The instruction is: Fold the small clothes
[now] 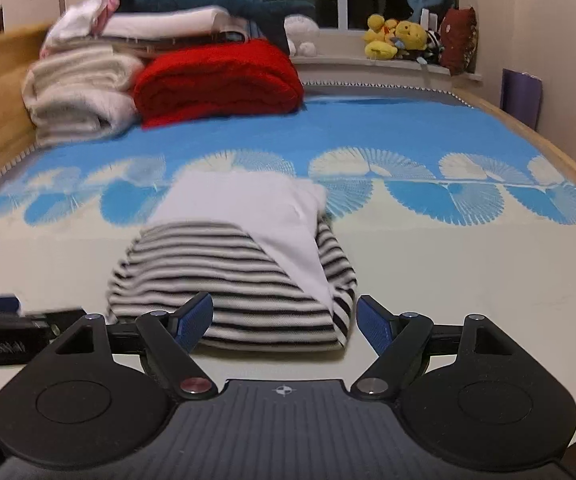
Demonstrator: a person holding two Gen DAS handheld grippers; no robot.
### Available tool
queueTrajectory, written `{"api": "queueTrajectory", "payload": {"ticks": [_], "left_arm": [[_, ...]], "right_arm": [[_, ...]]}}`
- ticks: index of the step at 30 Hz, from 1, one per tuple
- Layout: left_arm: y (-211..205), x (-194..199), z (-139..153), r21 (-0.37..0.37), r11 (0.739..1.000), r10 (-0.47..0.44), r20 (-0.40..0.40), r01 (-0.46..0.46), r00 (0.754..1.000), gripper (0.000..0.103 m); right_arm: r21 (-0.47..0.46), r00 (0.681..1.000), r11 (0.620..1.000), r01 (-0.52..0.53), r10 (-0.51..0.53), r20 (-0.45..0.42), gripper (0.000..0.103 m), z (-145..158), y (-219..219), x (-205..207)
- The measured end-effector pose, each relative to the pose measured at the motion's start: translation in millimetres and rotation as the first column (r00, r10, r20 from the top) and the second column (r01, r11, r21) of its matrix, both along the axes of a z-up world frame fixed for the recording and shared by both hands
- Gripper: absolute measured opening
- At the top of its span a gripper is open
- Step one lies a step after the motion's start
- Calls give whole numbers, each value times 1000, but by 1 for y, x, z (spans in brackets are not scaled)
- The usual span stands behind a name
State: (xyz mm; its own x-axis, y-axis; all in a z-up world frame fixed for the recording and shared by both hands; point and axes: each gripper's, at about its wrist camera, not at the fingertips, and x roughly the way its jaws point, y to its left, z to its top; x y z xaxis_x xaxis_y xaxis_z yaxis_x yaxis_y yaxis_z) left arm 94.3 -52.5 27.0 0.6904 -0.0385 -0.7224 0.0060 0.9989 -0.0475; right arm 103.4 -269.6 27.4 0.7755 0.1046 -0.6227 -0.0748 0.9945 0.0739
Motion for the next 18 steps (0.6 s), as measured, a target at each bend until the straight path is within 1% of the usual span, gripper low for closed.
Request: {"api": "queueTrajectory", "payload": {"ticks": [1,4,8,18], "left_arm": [[0,1,-1,-2,1000,0,0,0,1000,96],[2,3,-2,-13,1000,8,-2,-8,1000,96],[1,4,-3,-24,1000,12,-9,-12,1000,96],[-9,5,-4,-15,1000,-12,5,12,1000,96]], "right_arm": [[12,1000,1000,0,0,5,80,0,-1,1],[-6,1000,1000,3,-3,6,80,-1,-2,4],[26,1000,1000,15,-15,-14,80,-3,-6,6],[-3,1000,1000,-6,6,10,80,0,-2,4]]}}
